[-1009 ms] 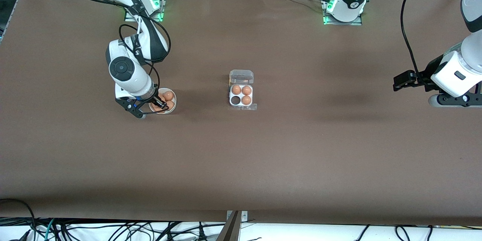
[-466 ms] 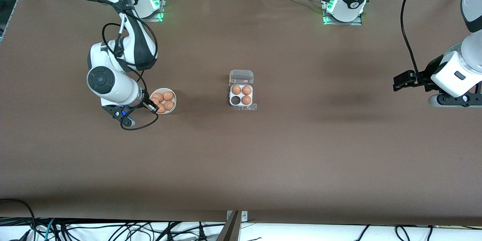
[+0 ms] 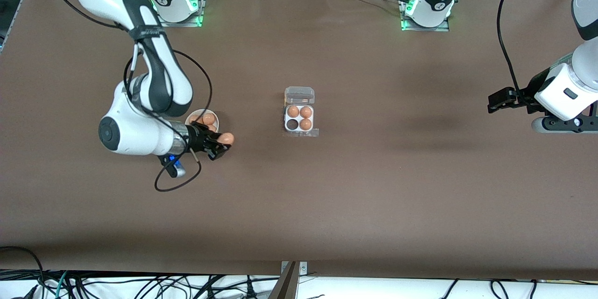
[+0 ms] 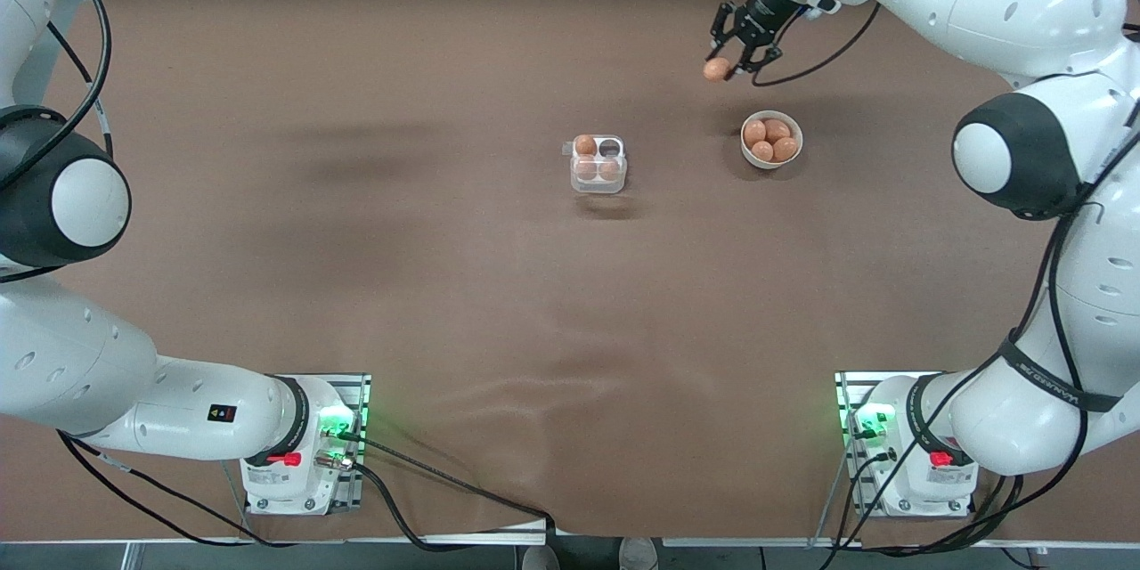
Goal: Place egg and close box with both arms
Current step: 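Lift the egg with the right gripper and carry it toward the carton, then lower the egg into the empty carton cup and open the right gripper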
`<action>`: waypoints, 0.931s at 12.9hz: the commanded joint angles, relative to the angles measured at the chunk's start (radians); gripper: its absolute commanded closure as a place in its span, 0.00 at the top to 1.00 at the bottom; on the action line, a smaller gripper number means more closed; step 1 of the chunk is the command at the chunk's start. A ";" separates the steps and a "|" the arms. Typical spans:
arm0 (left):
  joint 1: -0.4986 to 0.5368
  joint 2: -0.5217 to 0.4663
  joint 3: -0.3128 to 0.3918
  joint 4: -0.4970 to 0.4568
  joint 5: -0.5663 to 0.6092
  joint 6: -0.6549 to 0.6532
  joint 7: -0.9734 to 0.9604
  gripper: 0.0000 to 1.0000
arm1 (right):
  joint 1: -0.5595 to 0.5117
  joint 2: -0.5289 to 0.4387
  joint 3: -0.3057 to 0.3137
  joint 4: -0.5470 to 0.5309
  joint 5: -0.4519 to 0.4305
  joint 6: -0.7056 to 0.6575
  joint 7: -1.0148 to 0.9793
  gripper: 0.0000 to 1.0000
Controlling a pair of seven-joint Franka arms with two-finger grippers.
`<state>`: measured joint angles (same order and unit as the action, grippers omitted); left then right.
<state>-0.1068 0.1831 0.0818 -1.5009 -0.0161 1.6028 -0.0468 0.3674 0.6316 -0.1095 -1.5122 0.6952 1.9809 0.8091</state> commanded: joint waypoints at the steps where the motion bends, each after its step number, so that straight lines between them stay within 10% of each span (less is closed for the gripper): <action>1: 0.001 -0.005 0.003 -0.001 -0.013 -0.006 0.008 1.00 | -0.015 0.053 0.007 0.072 0.191 -0.037 -0.008 0.05; 12: 0.001 -0.005 0.004 -0.001 -0.013 -0.006 0.008 1.00 | 0.005 0.155 0.122 0.070 0.426 -0.027 -0.216 0.02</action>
<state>-0.1067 0.1831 0.0818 -1.5009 -0.0161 1.6028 -0.0468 0.3774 0.7488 -0.0017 -1.4738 1.0919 1.9648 0.6711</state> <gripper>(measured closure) 0.000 0.524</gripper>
